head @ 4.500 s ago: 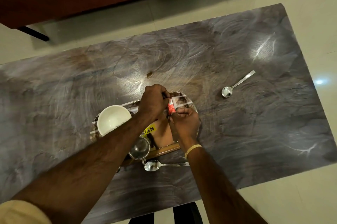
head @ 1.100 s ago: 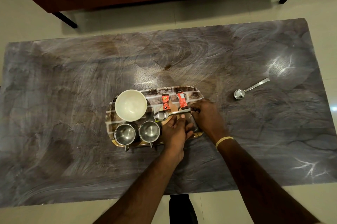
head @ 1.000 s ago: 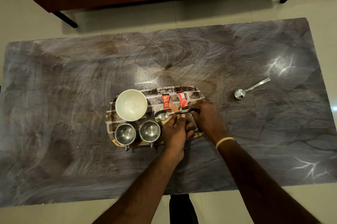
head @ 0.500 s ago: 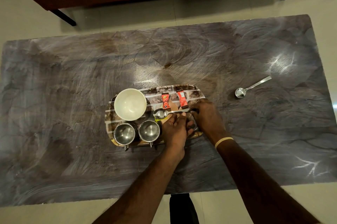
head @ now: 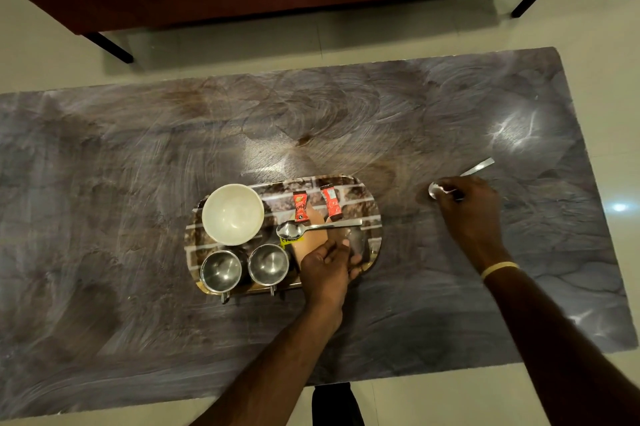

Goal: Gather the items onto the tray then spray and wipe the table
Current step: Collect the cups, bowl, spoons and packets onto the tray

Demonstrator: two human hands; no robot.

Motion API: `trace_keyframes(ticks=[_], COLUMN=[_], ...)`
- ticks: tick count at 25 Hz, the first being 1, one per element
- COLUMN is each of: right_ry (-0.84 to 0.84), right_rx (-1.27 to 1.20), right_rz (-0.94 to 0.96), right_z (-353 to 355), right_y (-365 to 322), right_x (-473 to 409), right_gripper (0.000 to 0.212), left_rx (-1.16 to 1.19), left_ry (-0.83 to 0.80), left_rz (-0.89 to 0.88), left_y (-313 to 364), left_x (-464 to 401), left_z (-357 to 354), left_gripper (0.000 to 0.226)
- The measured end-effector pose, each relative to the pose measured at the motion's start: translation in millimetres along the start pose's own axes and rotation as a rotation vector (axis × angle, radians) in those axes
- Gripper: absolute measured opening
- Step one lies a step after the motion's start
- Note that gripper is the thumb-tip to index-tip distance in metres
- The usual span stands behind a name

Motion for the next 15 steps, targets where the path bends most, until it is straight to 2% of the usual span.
trace_keyframes(ticks=[3,5,7,9,12,15], right_ry=[-0.001,-0.021,-0.004,0.019,0.049,0.064], right_rx=[0.049,0.053,-0.004,-0.179,-0.597,-0.814], right_rz=[-0.048,-0.122,-0.276,-0.516,-0.873,-1.049], right_z=[10,-2,-14,-24,-47,-69], right_y=[19,25,37,54,79,86], right_x=[-21,-21,-15,-7,3,3], right_gripper=[0.014,0.028,0.042,0.047,0.050,0.046], left_rx=[-0.018,-0.034,-0.052,-0.070,-0.072,-0.076], left_ry=[-0.008,-0.018,-0.028,-0.031,-0.020,-0.015], left_rz=[0.006,0.003,-0.005,-0.016,-0.022,-0.016], left_y=[-4,-7,-8,-6,-2,-3], left_x=[2,2,3,2,0,-4], left_z=[-13,-20,-23,-22,-16,-14], left_gripper=[0.025,0.023,0.023,0.019,0.012,0.009])
Point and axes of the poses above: each hand's wrist, its own x-axis away from the middle knuckle, its own z-axis out of the back of the hand, y = z × x, the point moved 10 cm from there along -x, towards the middle knuckle, and after that the axes turned 12 degrees about -z, right-handed, at the moved point
